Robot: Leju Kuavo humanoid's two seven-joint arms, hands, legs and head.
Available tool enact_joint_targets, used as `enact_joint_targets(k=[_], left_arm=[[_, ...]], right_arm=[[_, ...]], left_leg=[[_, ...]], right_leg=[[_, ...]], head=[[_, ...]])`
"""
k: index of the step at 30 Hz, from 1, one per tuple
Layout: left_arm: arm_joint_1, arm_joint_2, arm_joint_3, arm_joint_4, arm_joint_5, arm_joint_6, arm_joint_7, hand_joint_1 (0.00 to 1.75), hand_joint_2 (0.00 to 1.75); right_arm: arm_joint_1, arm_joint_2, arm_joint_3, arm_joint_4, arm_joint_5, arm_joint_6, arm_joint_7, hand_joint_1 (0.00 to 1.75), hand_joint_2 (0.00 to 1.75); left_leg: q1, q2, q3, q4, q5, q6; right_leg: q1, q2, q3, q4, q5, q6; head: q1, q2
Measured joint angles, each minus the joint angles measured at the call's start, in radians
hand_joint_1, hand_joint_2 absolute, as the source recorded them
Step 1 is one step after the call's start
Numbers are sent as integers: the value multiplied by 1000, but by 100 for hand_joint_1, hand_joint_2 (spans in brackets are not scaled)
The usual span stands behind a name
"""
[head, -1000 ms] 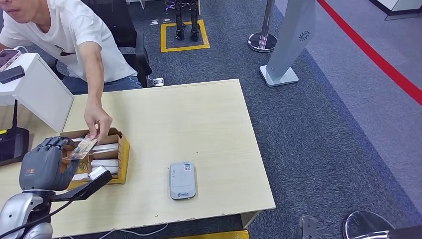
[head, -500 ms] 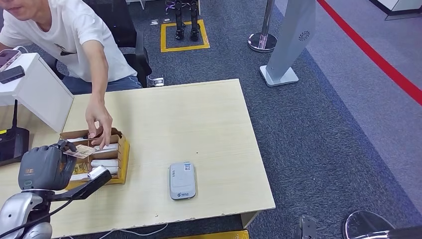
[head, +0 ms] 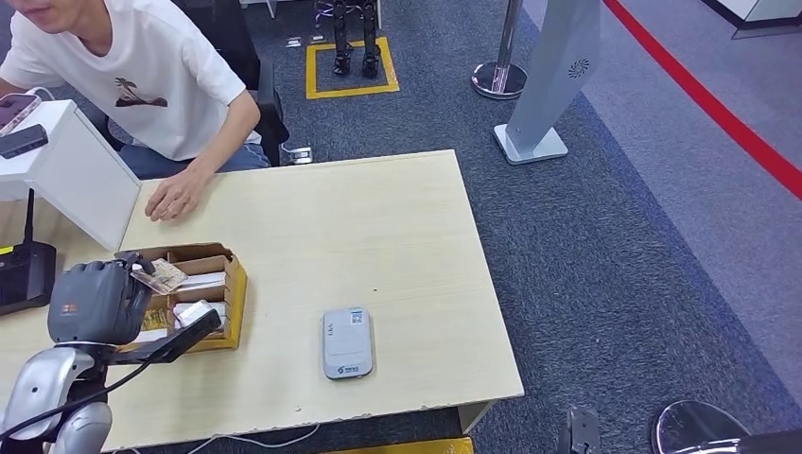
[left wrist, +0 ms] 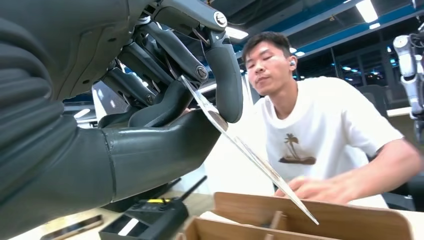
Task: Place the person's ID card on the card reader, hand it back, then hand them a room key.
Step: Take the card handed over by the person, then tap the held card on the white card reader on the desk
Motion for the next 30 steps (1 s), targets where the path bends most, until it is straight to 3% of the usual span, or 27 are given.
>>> enact_joint_targets(k=[12,30], left_arm=[[-110,-97,-129,128,-3,31,-27,175,175],[-116,-234,-263,237,42,90,-68,175,175]], right_arm=[[-21,0,29,6,6,-2,11,0,0],[-28,0,69,10,-5,-16,19,0,0]], left_leg=[[0,0,0,0,0,0],[-1,0,0,0,0,0]], right_leg=[[0,0,0,0,1,0],[0,0,0,0,0,0]], head=[[0,0],[0,0]])
